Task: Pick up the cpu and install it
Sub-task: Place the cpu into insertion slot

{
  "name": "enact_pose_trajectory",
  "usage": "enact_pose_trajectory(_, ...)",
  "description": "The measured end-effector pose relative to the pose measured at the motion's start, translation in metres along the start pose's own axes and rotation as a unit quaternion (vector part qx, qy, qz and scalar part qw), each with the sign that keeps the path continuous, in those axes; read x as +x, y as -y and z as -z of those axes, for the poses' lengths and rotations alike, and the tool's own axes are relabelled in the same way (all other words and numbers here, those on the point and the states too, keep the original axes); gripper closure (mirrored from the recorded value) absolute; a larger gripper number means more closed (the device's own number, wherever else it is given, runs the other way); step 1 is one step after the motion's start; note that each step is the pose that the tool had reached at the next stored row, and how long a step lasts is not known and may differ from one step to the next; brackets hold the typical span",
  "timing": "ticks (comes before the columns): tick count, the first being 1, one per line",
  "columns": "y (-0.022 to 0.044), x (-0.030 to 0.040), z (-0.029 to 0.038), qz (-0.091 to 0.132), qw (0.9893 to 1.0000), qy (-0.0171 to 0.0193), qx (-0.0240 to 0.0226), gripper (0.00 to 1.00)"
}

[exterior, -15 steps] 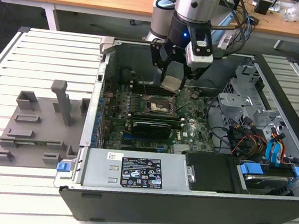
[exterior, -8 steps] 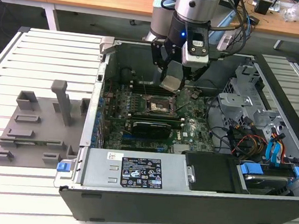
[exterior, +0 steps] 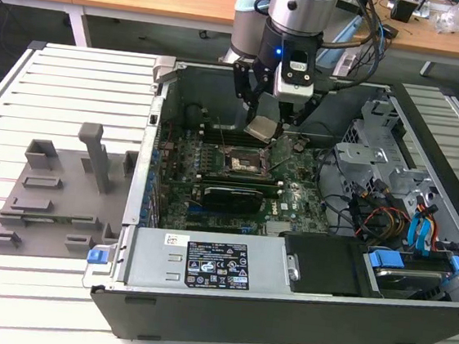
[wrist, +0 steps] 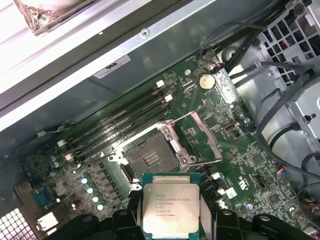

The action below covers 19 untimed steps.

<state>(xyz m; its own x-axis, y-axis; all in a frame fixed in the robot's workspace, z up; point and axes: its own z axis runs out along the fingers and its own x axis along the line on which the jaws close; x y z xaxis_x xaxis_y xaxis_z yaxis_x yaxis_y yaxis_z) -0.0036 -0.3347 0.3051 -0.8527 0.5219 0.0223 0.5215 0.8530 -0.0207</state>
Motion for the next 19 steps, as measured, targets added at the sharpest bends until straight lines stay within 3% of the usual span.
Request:
enact_pose_trajectory(11, 0.0000, 0.0000, 0.0000, -0.044, 0.9990, -0.0009, -0.0009, 0.45)
enact_pose_trajectory(19, 0.0000, 0.0000, -0.0001, -0.085, 0.9964, -0.0017, -0.0018, 0.45)
